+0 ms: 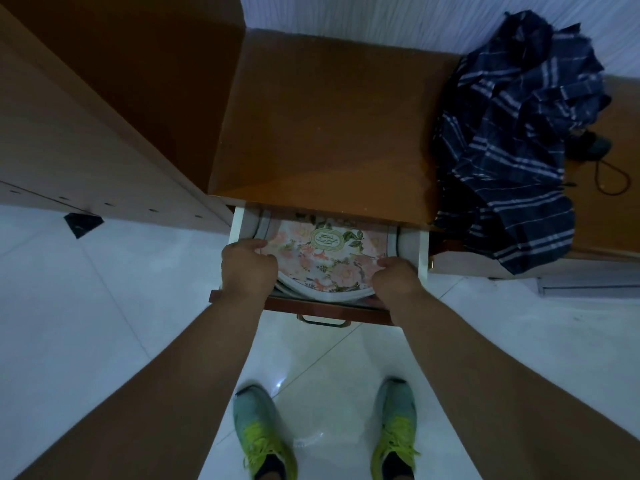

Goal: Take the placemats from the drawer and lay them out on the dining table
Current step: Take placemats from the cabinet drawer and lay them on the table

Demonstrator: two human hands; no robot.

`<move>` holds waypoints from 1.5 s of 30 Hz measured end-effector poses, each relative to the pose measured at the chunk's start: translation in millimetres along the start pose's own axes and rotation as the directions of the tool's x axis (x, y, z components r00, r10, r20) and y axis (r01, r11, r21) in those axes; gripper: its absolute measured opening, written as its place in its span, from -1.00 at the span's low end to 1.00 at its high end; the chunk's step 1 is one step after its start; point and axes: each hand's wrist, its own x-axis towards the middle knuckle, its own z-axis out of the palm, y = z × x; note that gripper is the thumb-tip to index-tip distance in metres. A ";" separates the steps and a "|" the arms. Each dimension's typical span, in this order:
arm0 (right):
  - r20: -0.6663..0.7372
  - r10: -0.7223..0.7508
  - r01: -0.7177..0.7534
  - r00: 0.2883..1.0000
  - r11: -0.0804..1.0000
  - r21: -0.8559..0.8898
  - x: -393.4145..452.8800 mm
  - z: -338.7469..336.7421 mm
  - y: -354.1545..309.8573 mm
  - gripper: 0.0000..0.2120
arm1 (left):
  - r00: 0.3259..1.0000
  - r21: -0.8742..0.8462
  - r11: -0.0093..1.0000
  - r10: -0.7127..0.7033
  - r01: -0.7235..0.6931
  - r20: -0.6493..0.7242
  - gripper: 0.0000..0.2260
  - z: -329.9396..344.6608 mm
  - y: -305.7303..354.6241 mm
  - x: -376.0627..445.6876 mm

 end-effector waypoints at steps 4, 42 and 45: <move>-0.086 -0.025 0.046 0.996 0.967 0.251 -22.3 -9.8 -7.1 -0.68 | 0.991 -0.069 0.997 -0.032 0.041 0.129 -0.53 -8.5 7.4 -6.5; 0.201 -0.281 0.304 0.938 0.948 -0.092 -93.3 -48.4 19.5 -0.44 | 0.755 -0.128 0.969 -0.079 0.211 0.651 -0.58 -99.5 -28.8 -49.5; 0.187 -0.305 0.318 0.934 0.947 -0.038 -117.7 -61.8 16.4 -0.46 | 0.679 -0.113 0.967 -0.074 0.227 0.730 -0.37 -113.7 -17.8 -62.5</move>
